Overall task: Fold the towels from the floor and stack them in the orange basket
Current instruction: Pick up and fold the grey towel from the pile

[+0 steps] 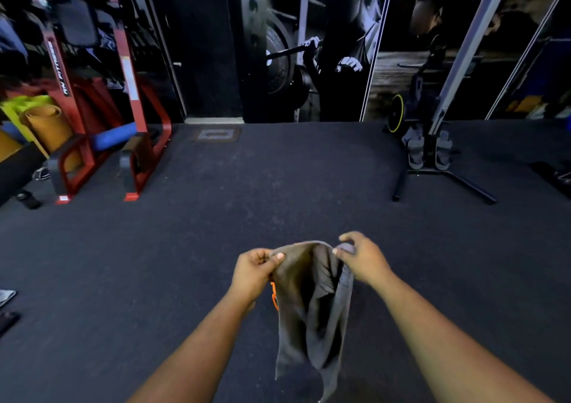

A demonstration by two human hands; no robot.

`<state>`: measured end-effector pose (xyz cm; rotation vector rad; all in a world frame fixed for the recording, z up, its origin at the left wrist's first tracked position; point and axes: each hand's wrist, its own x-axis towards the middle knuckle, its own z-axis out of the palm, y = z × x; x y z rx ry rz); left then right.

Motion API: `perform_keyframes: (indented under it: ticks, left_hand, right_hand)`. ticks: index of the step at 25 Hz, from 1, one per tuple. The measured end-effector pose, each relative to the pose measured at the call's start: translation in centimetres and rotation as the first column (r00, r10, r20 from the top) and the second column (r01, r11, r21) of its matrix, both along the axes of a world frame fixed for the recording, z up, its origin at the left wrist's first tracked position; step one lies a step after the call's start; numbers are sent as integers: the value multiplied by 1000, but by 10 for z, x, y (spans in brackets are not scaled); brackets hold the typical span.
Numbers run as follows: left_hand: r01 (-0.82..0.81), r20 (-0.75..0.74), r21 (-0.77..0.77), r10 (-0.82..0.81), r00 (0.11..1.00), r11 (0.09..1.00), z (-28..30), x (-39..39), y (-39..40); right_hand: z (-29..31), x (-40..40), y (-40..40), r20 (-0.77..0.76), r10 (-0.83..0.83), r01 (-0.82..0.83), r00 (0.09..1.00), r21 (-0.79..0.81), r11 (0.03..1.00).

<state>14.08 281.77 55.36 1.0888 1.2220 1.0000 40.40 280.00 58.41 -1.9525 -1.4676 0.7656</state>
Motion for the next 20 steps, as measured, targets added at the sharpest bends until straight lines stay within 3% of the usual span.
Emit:
perform_keyframes:
  ticks: [3, 7, 10, 15, 20]
  left_hand:
    - [-184, 66, -19, 185, 981, 983, 7, 14, -1]
    - [10, 52, 100, -16, 999, 995, 14, 40, -15]
    - [165, -185, 233, -123, 975, 958, 12, 52, -21]
    - [281, -484, 442, -37, 874, 852, 21, 52, -25]
    - [503, -722, 361, -107, 684, 785, 24, 47, -24]
  right_hand:
    - [-6, -11, -13, -393, -249, 254, 885, -41, 966]
    - [-1, -42, -28, -696, -183, 122, 694, -136, 983]
    - [1, -53, -28, -724, -89, -16, 684, -136, 991]
    - [8, -48, -22, -715, 36, -120, 699, -68, 991]
    - [8, -48, -17, -662, 30, -54, 749, -17, 998]
